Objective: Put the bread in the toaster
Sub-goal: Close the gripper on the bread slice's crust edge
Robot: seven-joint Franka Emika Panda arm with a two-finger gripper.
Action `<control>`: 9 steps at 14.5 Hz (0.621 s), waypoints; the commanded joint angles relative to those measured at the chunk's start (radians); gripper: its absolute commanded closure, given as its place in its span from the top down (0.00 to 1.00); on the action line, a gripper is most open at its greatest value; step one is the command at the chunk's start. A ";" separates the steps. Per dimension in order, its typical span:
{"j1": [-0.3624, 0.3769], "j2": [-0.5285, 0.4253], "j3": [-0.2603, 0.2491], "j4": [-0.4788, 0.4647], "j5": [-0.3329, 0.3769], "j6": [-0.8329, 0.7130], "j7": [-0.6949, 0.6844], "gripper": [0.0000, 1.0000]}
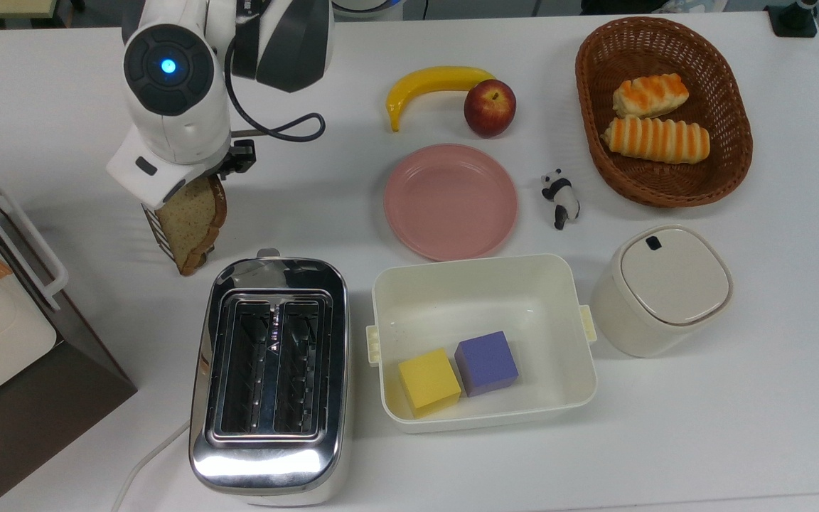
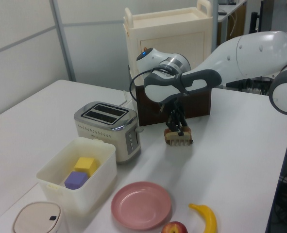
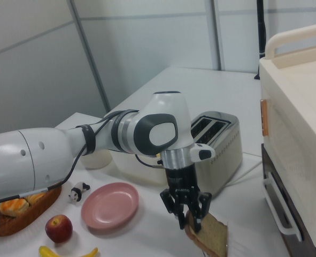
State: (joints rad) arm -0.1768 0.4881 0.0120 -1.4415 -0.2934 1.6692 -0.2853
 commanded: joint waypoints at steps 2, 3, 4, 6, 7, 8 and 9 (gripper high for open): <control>0.007 -0.019 -0.007 -0.004 -0.012 0.012 -0.034 0.00; 0.008 -0.025 -0.007 -0.002 -0.012 0.009 -0.034 0.00; 0.008 -0.031 -0.007 -0.002 -0.013 0.009 -0.034 0.00; 0.010 -0.040 -0.007 0.001 -0.016 0.009 -0.034 0.00; 0.011 -0.049 -0.009 0.001 -0.019 0.009 -0.034 0.00; 0.011 -0.057 -0.007 0.001 -0.027 0.009 -0.035 0.00; 0.011 -0.066 -0.007 0.001 -0.033 0.007 -0.046 0.00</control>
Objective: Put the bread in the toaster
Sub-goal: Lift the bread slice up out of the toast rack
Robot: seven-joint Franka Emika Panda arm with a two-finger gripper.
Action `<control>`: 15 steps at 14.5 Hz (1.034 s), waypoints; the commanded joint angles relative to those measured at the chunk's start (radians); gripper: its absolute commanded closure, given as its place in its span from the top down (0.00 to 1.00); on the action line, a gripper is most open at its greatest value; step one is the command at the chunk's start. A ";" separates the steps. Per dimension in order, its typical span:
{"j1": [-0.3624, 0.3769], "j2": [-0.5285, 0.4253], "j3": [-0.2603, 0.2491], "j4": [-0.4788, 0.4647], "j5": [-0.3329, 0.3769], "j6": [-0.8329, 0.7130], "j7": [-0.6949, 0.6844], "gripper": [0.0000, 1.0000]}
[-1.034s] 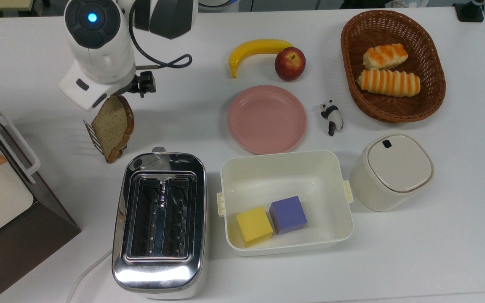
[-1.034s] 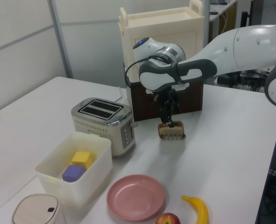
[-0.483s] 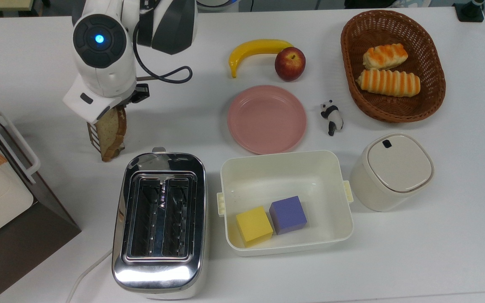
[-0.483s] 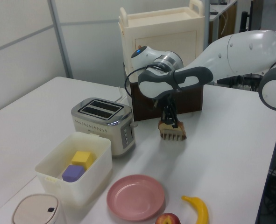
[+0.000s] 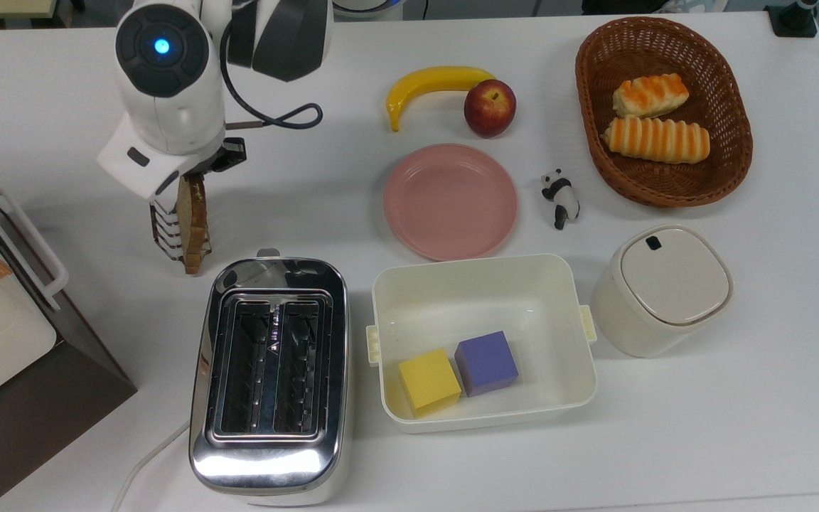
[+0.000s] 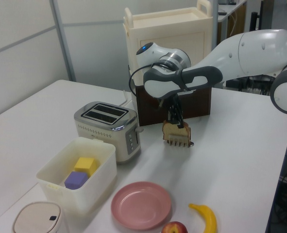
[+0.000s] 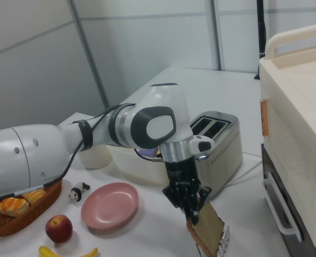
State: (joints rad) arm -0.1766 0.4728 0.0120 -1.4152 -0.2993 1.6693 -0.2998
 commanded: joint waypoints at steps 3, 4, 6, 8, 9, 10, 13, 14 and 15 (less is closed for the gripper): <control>0.011 -0.088 -0.010 -0.024 -0.032 0.006 -0.051 0.00; 0.011 -0.097 -0.010 -0.022 -0.035 0.004 -0.052 0.00; 0.011 -0.109 -0.010 0.002 -0.040 0.004 -0.050 0.00; 0.008 -0.128 -0.013 0.028 -0.031 0.007 -0.039 0.00; 0.008 -0.129 -0.014 0.042 -0.026 0.007 -0.036 0.00; 0.008 -0.129 -0.010 0.080 -0.011 0.009 -0.013 0.00; 0.005 -0.128 -0.010 0.162 0.072 0.021 0.099 0.00; 0.006 -0.129 -0.007 0.170 0.083 0.026 0.111 0.00; 0.008 -0.131 -0.004 0.170 0.106 0.073 0.143 0.00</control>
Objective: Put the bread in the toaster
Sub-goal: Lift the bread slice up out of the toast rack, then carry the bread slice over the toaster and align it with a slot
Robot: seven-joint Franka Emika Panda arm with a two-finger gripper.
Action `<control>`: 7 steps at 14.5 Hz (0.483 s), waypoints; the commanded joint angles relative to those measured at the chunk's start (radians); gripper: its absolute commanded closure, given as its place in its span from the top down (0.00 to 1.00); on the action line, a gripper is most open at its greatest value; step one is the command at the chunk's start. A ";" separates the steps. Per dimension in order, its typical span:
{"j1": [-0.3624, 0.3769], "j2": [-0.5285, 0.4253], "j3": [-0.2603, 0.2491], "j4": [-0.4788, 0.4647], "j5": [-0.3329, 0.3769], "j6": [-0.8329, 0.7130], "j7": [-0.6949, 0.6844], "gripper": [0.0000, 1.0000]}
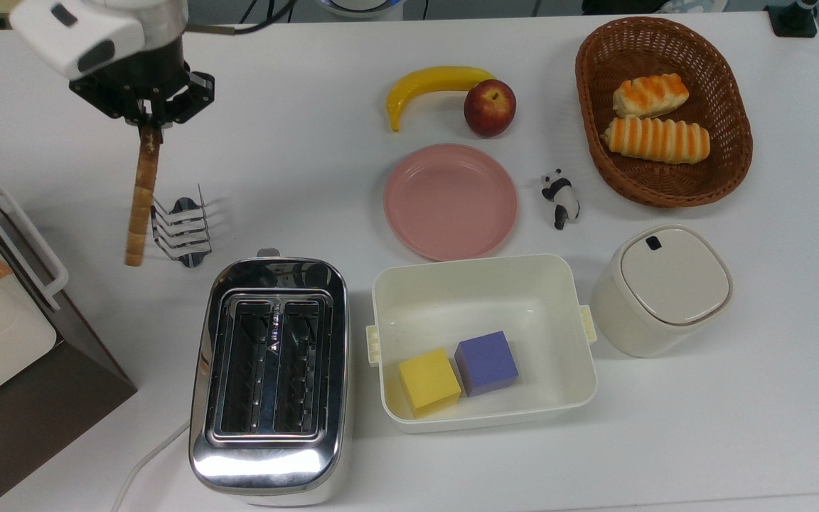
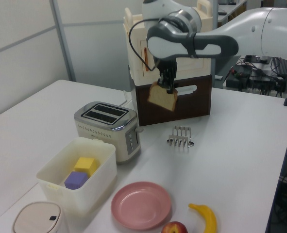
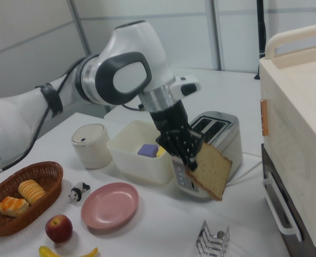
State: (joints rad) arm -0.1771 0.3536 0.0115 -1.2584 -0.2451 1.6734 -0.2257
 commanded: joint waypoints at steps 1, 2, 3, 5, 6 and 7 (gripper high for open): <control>0.010 -0.012 -0.004 0.011 0.072 0.116 0.106 0.00; 0.010 -0.008 -0.002 0.007 0.110 0.196 0.159 0.00; 0.010 -0.007 -0.002 0.004 0.151 0.283 0.184 0.00; 0.011 0.001 -0.001 -0.009 0.240 0.397 0.190 0.00; 0.011 0.002 0.001 -0.013 0.271 0.437 0.190 0.00; 0.013 0.004 0.002 -0.013 0.303 0.474 0.192 0.00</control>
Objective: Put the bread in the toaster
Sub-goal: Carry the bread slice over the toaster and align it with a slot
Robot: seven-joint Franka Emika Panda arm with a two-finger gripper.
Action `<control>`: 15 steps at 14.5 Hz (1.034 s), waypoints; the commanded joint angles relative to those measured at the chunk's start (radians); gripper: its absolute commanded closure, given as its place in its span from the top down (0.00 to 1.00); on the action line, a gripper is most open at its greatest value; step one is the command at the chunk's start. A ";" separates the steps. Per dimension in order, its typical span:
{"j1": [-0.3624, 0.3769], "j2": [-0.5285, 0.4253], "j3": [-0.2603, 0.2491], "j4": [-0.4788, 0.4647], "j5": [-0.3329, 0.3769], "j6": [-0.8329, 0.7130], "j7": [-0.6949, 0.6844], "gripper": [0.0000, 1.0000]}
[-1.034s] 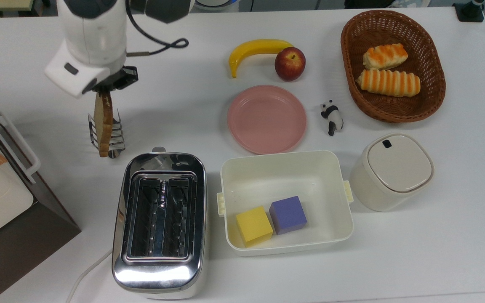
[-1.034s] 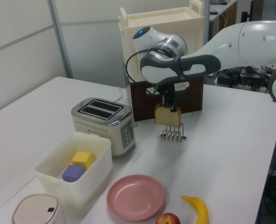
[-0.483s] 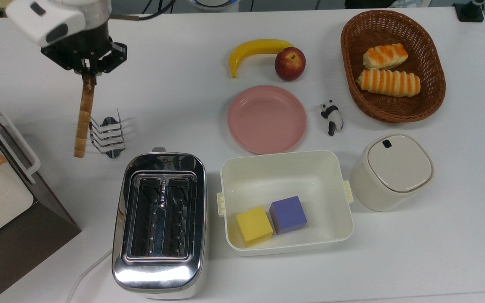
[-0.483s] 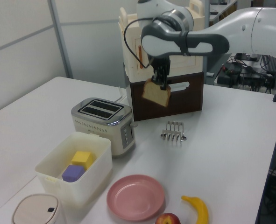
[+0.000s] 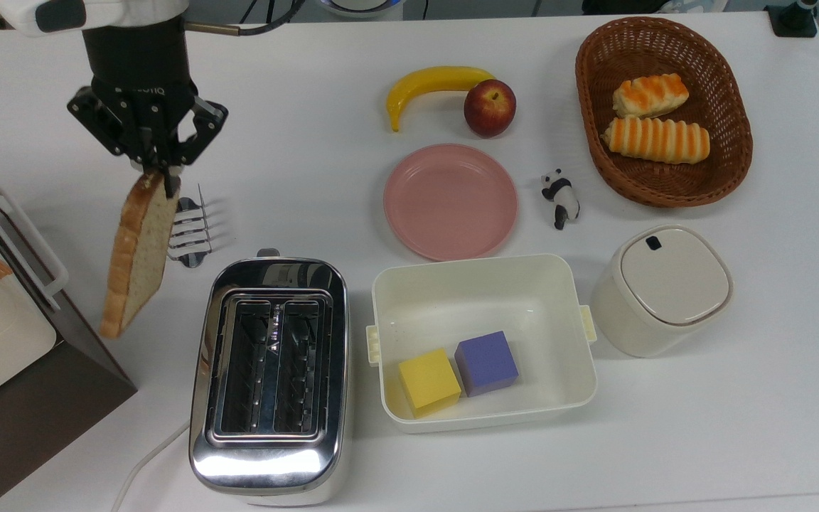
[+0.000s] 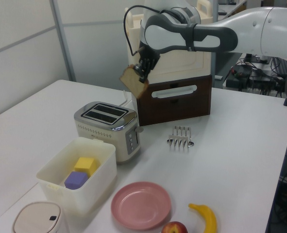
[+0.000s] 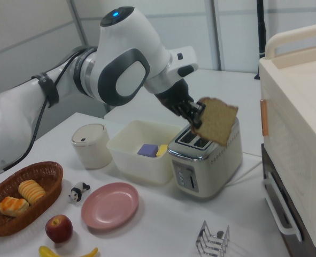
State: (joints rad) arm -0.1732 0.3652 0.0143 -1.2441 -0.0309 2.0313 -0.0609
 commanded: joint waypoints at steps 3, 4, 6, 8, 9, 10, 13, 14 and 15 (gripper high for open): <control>0.015 0.009 0.001 -0.031 0.179 0.205 0.026 0.00; 0.017 0.011 0.003 -0.049 0.215 0.246 0.020 0.00; 0.034 0.030 0.004 -0.058 0.246 0.270 0.018 0.00; 0.057 0.063 0.004 -0.058 0.252 0.271 0.015 0.00; 0.064 0.066 0.004 -0.061 0.252 0.270 0.015 0.00; 0.072 0.075 0.004 -0.067 0.255 0.271 0.016 0.00; 0.087 0.080 0.004 -0.075 0.255 0.271 0.015 0.00; 0.087 0.080 0.004 -0.080 0.255 0.270 0.015 0.00; 0.087 0.080 0.004 -0.083 0.253 0.271 0.015 0.00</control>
State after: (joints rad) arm -0.0968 0.4674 0.0263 -1.2800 0.1997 2.2699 -0.0520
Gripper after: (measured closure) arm 0.899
